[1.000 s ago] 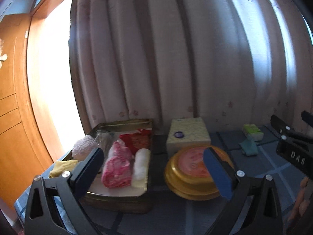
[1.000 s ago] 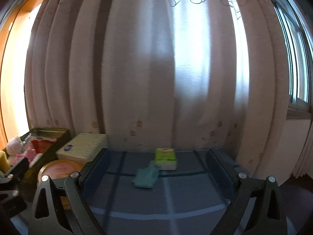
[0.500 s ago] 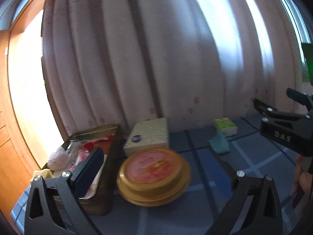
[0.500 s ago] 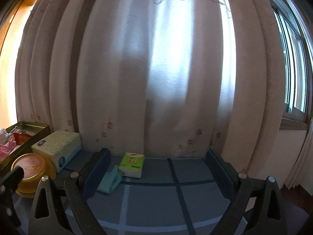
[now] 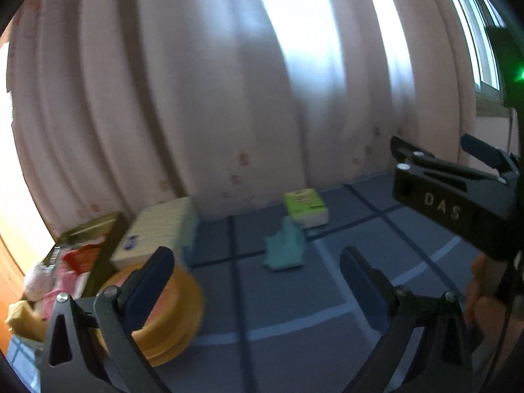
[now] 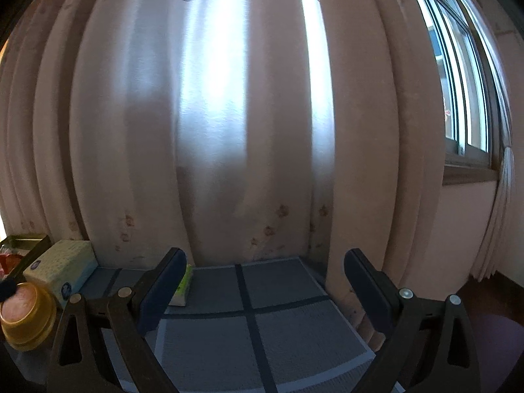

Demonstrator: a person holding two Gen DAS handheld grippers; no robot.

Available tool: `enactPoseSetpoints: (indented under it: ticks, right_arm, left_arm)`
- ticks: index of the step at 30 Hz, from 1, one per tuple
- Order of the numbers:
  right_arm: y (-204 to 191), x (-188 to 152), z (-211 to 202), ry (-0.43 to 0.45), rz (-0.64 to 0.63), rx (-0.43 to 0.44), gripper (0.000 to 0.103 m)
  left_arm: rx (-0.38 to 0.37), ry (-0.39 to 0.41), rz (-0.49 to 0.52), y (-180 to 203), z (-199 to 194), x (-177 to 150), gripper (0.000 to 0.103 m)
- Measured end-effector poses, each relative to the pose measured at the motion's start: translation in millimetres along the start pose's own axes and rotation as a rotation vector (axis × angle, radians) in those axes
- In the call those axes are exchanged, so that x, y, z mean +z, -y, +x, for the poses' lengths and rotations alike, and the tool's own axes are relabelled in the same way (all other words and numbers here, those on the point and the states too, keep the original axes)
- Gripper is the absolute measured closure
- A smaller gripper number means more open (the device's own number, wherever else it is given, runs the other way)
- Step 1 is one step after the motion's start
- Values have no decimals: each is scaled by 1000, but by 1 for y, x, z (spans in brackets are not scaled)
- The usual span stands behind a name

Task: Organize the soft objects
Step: 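Grasp the teal cloth with the left gripper while the right gripper grasps the green tissue pack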

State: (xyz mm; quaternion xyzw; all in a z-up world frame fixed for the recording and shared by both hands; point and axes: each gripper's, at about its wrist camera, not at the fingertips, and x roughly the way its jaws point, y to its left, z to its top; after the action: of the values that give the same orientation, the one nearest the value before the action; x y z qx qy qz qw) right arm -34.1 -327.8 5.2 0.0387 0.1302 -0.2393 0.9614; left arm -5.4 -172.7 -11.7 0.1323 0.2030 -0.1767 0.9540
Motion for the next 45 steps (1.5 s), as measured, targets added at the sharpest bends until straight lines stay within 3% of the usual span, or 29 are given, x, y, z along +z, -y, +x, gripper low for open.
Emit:
enactPoseSetpoints:
  ticks: [3, 5, 9, 11, 14, 17, 18, 19, 20, 23, 27, 29, 32, 38, 42, 45]
  right_arm:
    - [2, -1, 1, -5, 7, 6, 4]
    - [2, -1, 2, -4, 7, 6, 4]
    - [4, -1, 3, 0, 14, -2, 4]
    - [5, -1, 4, -11, 20, -1, 4]
    - [7, -1, 6, -26, 33, -1, 4]
    - [9, -1, 9, -37, 44, -2, 4]
    - [10, -1, 9, -41, 47, -3, 4]
    - [10, -1, 10, -43, 50, -4, 4]
    - [11, -1, 10, -44, 52, -4, 4]
    - [12, -1, 11, -48, 60, -4, 4]
    - [16, -2, 13, -60, 79, -1, 4]
    - [18, -2, 14, -64, 87, 0, 4]
    - [18, -2, 13, -57, 91, 4, 4]
    - [7, -2, 11, -44, 37, 9, 4]
    - [-6, -2, 10, -42, -26, 30, 4]
    - [-17, -2, 20, -97, -70, 90, 4]
  left_arm:
    - [-48, -60, -2, 14, 21, 9, 8]
    - [-59, -124, 1, 22, 40, 14, 18]
    - [-75, -250, -59, 21, 75, 18, 27]
    - [-70, -317, -93, 18, 95, 18, 39]
    - [-79, -393, -137, 13, 117, 16, 48]
    - [-104, -435, -180, 9, 129, 14, 51]
    - [-106, -433, -191, 8, 129, 15, 53]
    - [-106, -434, -191, 8, 130, 15, 63]
    - [-111, -432, -188, 9, 129, 15, 81]
    - [-166, -417, -193, 8, 127, 15, 89]
    - [-214, -396, -244, -2, 118, 13, 91]
    - [-225, -337, -272, -10, 104, 13, 91]
    - [-193, -216, -279, -20, 75, 14, 91]
    - [-123, -65, -261, -33, 38, 12, 91]
    - [-97, -40, -261, -35, 36, 15, 91]
    - [-104, -47, -281, -37, 40, 15, 91]
